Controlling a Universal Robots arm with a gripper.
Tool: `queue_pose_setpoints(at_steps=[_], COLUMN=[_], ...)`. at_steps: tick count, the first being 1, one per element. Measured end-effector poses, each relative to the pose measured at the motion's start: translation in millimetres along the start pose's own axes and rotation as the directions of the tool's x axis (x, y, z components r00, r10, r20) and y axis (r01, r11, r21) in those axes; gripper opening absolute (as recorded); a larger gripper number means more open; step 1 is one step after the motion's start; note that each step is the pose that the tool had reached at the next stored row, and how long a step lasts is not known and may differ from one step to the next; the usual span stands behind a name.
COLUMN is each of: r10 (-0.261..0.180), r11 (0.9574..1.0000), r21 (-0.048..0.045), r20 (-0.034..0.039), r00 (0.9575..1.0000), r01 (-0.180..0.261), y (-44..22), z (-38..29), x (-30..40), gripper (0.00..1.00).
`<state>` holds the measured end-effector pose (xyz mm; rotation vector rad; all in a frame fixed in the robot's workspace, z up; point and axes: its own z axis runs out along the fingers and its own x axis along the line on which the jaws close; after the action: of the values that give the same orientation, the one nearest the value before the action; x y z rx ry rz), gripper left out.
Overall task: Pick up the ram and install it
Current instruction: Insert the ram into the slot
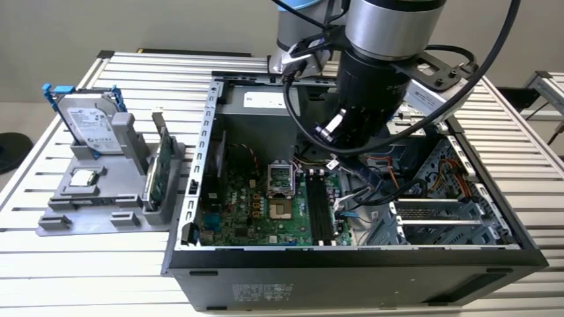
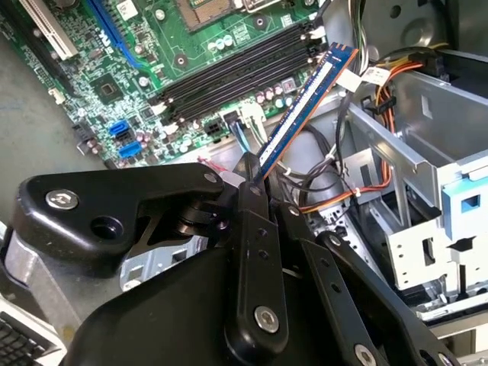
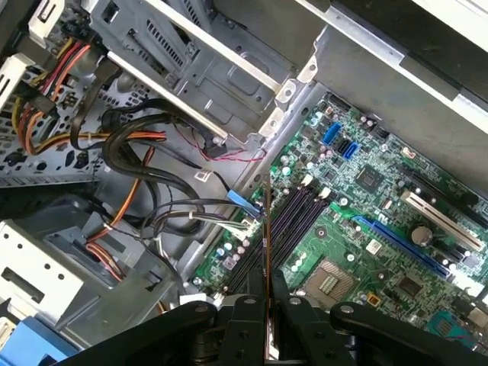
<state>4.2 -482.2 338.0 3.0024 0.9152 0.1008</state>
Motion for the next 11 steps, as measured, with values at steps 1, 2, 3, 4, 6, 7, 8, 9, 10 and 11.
queue_pose_setpoints(at_steps=[1, 2, 3, 4, 6, 7, 8, 9, 10, 11], r10=[0.003, 0.006, 0.009, 0.013, 0.022, 0.028, 0.033, 0.038, 0.044, 0.051], r11=[1.0000, 1.0000, 1.0000, 0.9999, 0.9997, 0.9996, 0.9995, 0.9993, 0.9990, 0.9987], r21=[-0.0010, -0.0016, -0.0022, -0.0026, -0.0033, -0.0038, -0.0042, -0.0047, -0.0050, -0.0054], r20=[0.0006, 0.0010, 0.0012, 0.0014, 0.0017, 0.0019, 0.0021, 0.0022, 0.0023, 0.0024], r00=[1.0000, 1.0000, 1.0000, 0.9999, 0.9997, 0.9996, 0.9995, 0.9993, 0.9990, 0.9987], r01=[-0.003, -0.006, -0.009, -0.013, -0.022, -0.028, -0.033, -0.038, -0.044, -0.051], y=[0.0, -0.1, -0.1, -0.2, -0.2, -0.3, -0.3, -0.2, -0.3, -0.3], z=[0.4, 0.7, 1.0, 1.3, 1.8, 2.0, 2.1, 2.3, 2.5, 2.7], x=[0.0, 0.0, 0.0, 0.0, 0.0, 0.0, 0.0, 0.0, 0.0, 0.0], gripper=[0.00, 0.00, 0.00, 0.00, 0.00, 0.00, 0.00, 0.00, 0.00, 0.00])
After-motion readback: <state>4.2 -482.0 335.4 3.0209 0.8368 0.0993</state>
